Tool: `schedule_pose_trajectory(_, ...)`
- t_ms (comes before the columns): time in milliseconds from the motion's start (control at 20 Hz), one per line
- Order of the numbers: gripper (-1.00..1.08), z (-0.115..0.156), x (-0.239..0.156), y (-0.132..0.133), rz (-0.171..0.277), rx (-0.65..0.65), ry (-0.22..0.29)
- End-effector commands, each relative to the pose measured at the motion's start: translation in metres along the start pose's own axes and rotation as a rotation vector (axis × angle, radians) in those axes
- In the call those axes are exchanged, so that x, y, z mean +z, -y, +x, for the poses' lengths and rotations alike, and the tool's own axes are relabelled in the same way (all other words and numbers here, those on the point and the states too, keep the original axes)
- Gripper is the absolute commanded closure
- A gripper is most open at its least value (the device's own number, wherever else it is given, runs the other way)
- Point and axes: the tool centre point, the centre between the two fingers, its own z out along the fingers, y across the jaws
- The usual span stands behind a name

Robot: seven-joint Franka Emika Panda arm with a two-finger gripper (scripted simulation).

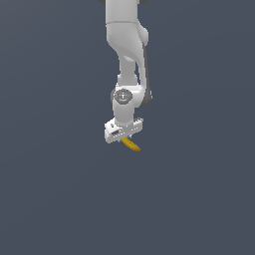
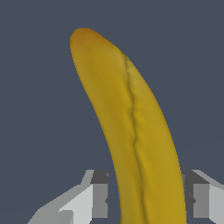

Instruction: Pick up the object and move it to a goal position.

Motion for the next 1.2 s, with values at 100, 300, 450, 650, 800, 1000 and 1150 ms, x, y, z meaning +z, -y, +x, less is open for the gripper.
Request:
schedule_pose_trajectory(100,1.08,0.004,-0.003,0.002,0.0,0.0,0.0)
schedule_pose_trajectory(300,1.08,0.016,-0.012,0.009,0.0,0.0,0.0)
schedule_pose_trajectory(450,1.08,0.031,-0.023,0.017,0.0,0.0,0.0)
schedule_pose_trajectory(650,1.08,0.056,-0.041,0.031,0.001,0.0,0.0)
schedule_pose_trajectory(800,1.08,0.078,-0.056,0.043,0.001,0.0,0.0)
schedule_pose_trajectory(1000,1.08,0.11,-0.079,0.06,0.001,0.0,0.0)
schedule_pose_trajectory(1150,1.08,0.133,-0.095,0.072,0.001,0.0,0.0)
